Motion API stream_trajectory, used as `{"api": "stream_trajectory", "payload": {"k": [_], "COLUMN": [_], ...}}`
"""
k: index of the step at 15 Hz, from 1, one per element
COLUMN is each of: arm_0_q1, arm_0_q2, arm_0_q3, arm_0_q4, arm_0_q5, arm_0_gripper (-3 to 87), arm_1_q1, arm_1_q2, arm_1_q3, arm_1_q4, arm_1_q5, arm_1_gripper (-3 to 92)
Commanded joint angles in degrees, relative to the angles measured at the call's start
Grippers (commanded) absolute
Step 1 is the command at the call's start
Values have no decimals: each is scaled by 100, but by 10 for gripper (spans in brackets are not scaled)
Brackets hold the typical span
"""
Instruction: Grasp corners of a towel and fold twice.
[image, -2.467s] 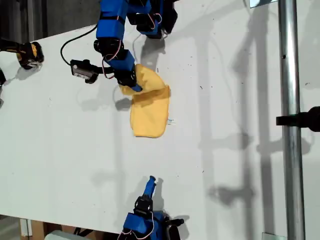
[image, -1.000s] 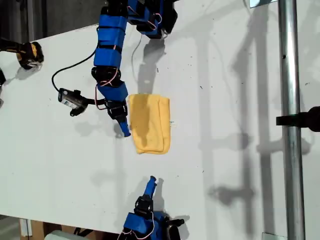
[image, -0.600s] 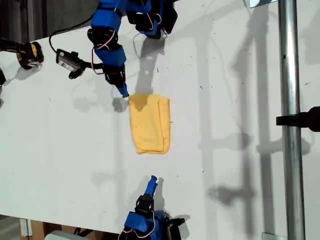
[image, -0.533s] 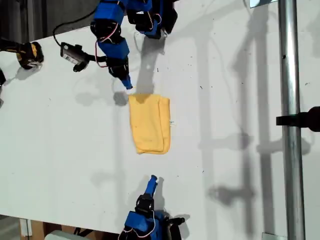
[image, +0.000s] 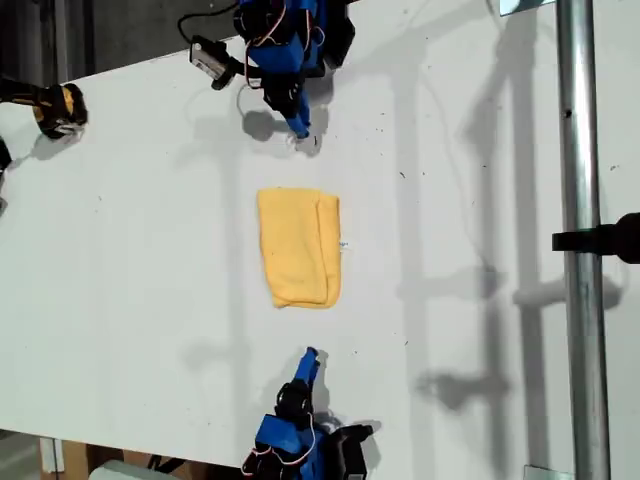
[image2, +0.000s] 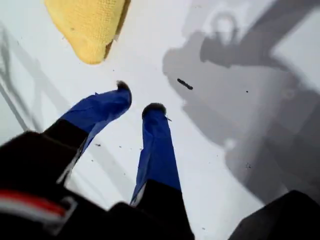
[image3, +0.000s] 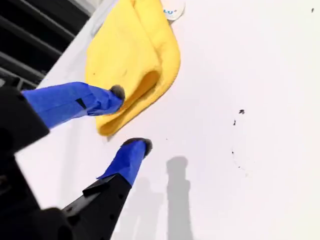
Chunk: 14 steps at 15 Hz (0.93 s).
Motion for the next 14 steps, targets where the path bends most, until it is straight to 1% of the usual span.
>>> {"api": "stream_trajectory", "payload": {"k": [1,2,3,4,5,6,7,14], "arm_0_q1": [-26,-44,-35,-9,-9,0,-26,-26], "arm_0_q2": [26,26,26,26,26,26,26,26], "arm_0_q3": [88,88,88,88,88,88,88,88], "arm_0_q4": [554,729,729,738,738,721,721,729], "arm_0_q5": [-1336,-2065,-1301,220,2136,2821,2733,2733], "arm_0_gripper": [149,149,149,149,148,142,138,125], "arm_1_q1": [-62,-35,-26,-26,-53,-62,-70,-62], "arm_1_q2": [35,35,35,35,35,35,35,35], "arm_1_q3": [-44,-44,-44,-44,-44,-44,-44,-44], "arm_1_q4": [88,149,158,229,229,229,229,229], "arm_1_q5": [193,-62,-114,-466,-598,-598,-598,-598], "arm_1_gripper": [138,138,138,138,138,138,138,138]}}
